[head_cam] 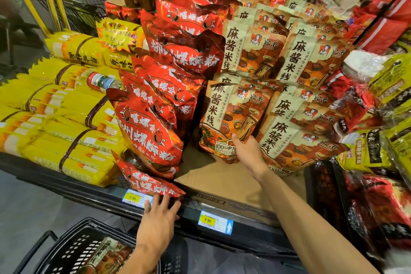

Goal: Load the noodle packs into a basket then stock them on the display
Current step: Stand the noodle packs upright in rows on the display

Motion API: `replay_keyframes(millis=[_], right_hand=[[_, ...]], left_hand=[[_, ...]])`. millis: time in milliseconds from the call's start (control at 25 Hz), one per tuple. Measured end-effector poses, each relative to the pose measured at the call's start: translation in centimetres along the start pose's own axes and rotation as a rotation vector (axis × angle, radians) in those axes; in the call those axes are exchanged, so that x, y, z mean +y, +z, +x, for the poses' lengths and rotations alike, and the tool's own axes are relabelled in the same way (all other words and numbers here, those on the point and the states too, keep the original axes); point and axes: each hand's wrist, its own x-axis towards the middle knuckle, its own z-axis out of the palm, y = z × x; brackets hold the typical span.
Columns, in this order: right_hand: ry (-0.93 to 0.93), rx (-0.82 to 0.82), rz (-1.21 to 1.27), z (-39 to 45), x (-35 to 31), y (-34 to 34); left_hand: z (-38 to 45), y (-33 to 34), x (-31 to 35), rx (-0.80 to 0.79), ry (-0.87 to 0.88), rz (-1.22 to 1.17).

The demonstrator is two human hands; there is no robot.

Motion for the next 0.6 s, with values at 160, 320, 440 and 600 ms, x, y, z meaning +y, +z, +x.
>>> replay_keyframes(millis=[160,320,440,600], right_hand=[[-0.006,-0.027,-0.269,0.3,-1.6,-1.4],[-0.097,-0.041,-0.545,1.2,-2.0,-3.8],[-0.085,-0.048,-0.553,0.7,-1.7,-4.5],[-0.074,-0.072,-0.472,-0.5,-1.7,-4.2]], left_hand=[[0.0,0.3,0.0,0.000,0.000,-0.005],[0.2,0.6,-0.1,0.015,-0.001,-0.001],[0.2,0.8,-0.1,0.021,0.005,-0.008],[0.3,0.6,0.0,0.009,0.003,0.008]])
